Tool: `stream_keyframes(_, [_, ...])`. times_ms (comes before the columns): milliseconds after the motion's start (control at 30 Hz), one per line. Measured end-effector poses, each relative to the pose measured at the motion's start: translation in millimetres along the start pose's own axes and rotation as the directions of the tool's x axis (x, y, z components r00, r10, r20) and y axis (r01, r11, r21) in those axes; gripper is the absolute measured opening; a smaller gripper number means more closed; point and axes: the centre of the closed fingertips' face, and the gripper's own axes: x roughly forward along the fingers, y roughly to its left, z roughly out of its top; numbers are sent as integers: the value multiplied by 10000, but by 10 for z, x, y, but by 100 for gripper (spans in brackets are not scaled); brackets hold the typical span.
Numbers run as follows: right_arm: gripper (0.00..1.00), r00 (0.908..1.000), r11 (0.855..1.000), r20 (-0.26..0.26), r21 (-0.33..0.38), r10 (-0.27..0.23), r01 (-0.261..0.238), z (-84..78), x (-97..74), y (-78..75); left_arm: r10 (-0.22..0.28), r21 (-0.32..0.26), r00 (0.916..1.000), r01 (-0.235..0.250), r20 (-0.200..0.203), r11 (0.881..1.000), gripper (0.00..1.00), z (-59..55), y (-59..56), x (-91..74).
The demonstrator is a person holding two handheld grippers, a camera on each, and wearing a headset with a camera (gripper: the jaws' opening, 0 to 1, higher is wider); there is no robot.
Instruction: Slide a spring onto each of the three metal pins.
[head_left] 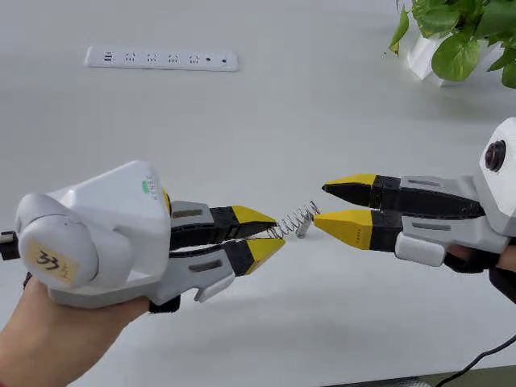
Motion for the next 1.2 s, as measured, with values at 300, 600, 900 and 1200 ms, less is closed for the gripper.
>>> stream_keyframes(300, [15, 9989, 9972, 308, 646, 358, -377, 59, 22, 63, -59, -176, 9994, 65, 346, 9998, 6, 76, -4, 3])
stream_keyframes(600, [8, 9977, 9960, 472, 726, 488, -521, 91, 32, 89, -101, -224, 9989, 112, 453, 9997, 6, 103, -9, 10])
stream_keyframes(900, [7, 9982, 9974, 318, 489, 505, -521, 90, 34, 116, -170, -266, 9991, 180, 379, 9995, 7, 84, -27, 23])
stream_keyframes(1200, [7, 9979, 9977, 182, 264, 619, -624, 102, 48, 166, -261, -294, 9992, 270, 293, 9992, 7, 61, -50, 41])
